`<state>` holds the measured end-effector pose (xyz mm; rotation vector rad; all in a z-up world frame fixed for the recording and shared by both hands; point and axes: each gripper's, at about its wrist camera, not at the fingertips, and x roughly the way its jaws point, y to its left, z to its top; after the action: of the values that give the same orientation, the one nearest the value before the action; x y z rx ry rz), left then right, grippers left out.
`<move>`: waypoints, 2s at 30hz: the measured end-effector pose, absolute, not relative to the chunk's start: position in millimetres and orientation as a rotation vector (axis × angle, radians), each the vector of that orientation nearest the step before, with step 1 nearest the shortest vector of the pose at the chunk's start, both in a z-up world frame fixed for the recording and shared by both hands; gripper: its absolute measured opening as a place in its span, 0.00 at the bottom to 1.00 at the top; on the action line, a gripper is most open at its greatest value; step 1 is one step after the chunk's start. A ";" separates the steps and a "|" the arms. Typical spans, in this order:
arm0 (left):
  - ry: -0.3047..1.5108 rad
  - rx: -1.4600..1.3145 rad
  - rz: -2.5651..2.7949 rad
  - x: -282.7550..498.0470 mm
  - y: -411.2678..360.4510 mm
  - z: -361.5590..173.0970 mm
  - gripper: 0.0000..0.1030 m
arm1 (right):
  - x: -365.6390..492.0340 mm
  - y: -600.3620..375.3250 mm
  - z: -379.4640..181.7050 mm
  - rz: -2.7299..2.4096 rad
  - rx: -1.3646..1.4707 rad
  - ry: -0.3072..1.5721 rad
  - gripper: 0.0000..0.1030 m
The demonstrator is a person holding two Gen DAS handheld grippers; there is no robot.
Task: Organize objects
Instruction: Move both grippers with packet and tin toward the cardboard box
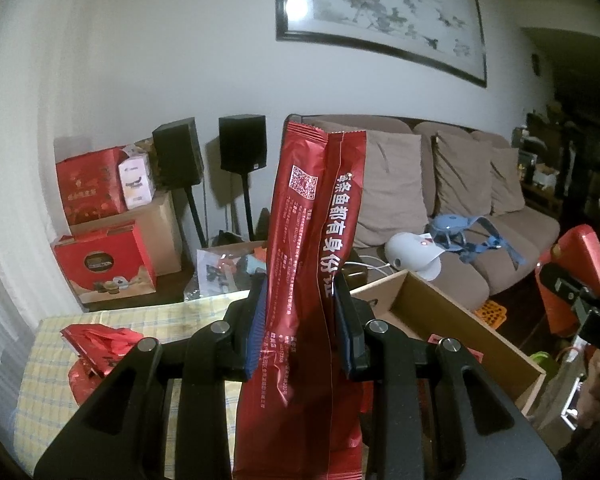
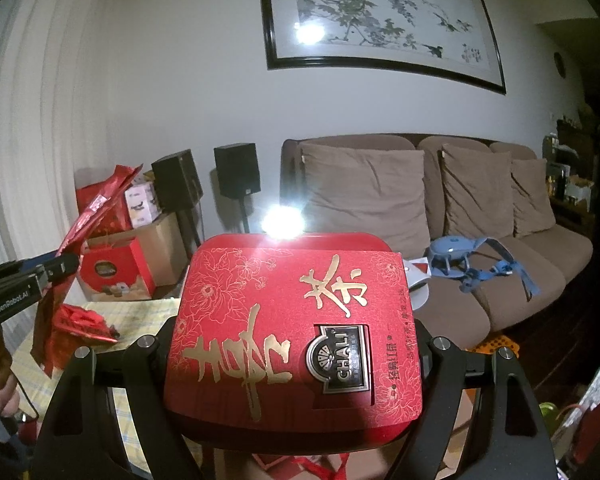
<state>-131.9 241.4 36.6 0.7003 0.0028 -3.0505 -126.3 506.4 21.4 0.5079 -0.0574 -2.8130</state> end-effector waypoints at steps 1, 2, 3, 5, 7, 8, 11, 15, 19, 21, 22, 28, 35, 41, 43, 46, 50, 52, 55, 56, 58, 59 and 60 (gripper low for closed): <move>0.003 0.701 -3.053 -132.0 242.9 36.7 0.27 | -126.0 507.4 20.9 -2.815 0.509 -0.058 0.80; 0.005 0.701 -3.058 -132.3 244.2 36.9 0.27 | -126.0 507.6 20.9 -2.817 0.510 -0.058 0.80; 0.005 0.702 -3.060 -132.3 245.6 36.8 0.27 | -126.1 508.7 20.8 -2.820 0.510 -0.060 0.80; 0.007 0.703 -3.065 -133.1 247.4 36.7 0.27 | -127.1 509.8 20.3 -2.822 0.514 -0.062 0.80; 0.010 0.706 -3.069 -133.7 249.1 36.8 0.27 | -127.6 510.6 20.2 -2.826 0.516 -0.065 0.80; 0.011 0.708 -3.071 -134.1 249.9 36.5 0.27 | -127.1 511.4 20.2 -2.828 0.516 -0.067 0.80; 0.012 0.715 -3.076 -135.2 253.2 35.6 0.27 | -126.8 514.9 19.8 -2.834 0.519 -0.073 0.80; 0.013 0.718 -3.081 -136.5 257.2 34.9 0.27 | -127.1 516.9 19.4 -2.839 0.525 -0.076 0.80; 0.013 0.722 -3.092 -137.9 262.2 34.0 0.27 | -128.5 516.0 19.0 -2.844 0.534 -0.066 0.80; 0.016 0.723 -3.096 -138.6 264.4 33.7 0.27 | -128.4 516.4 19.0 -2.845 0.536 -0.067 0.80; 0.020 0.724 -3.099 -139.1 264.9 33.5 0.27 | -128.4 516.5 19.1 -2.845 0.536 -0.067 0.80; 0.032 0.735 -3.109 -143.1 269.8 29.9 0.27 | -131.6 517.7 16.5 -2.850 0.553 -0.064 0.80; 0.034 0.754 -3.125 -146.5 279.3 26.6 0.27 | -135.9 520.1 14.0 -2.860 0.571 -0.061 0.80; 0.042 0.768 -3.137 -148.8 285.0 24.2 0.27 | -138.2 522.7 11.2 -2.864 0.587 -0.062 0.80; 0.047 0.775 -3.139 -149.9 285.7 23.5 0.27 | -139.3 522.8 10.7 -2.864 0.593 -0.062 0.80; 0.052 0.784 -3.141 -151.2 286.6 22.4 0.27 | -139.4 523.3 9.4 -2.865 0.600 -0.062 0.80; 0.063 0.791 -3.142 -151.7 286.5 22.2 0.27 | -141.3 523.2 9.3 -2.865 0.610 -0.059 0.80; 0.074 0.797 -3.136 -153.4 287.0 21.9 0.27 | -141.4 524.1 8.6 -2.868 0.613 -0.059 0.80; 0.081 0.807 -3.135 -156.3 288.3 20.8 0.27 | -143.3 524.8 8.6 -2.870 0.618 -0.062 0.80; 0.081 0.809 -3.136 -156.6 289.2 20.5 0.27 | -143.6 525.6 8.5 -2.872 0.618 -0.064 0.80; 0.082 0.814 -3.140 -157.3 290.6 19.9 0.27 | -144.5 528.4 8.6 -2.875 0.621 -0.072 0.80; 0.083 0.814 -3.141 -157.8 291.8 19.7 0.27 | -144.6 529.0 8.5 -2.875 0.622 -0.074 0.80; 0.084 0.814 -3.141 -158.6 292.8 19.7 0.27 | -145.1 529.5 8.4 -2.876 0.623 -0.075 0.80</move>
<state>-158.6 292.8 19.7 0.8136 0.0844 -3.1411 -145.1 529.5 8.4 0.6231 -0.0753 -2.8764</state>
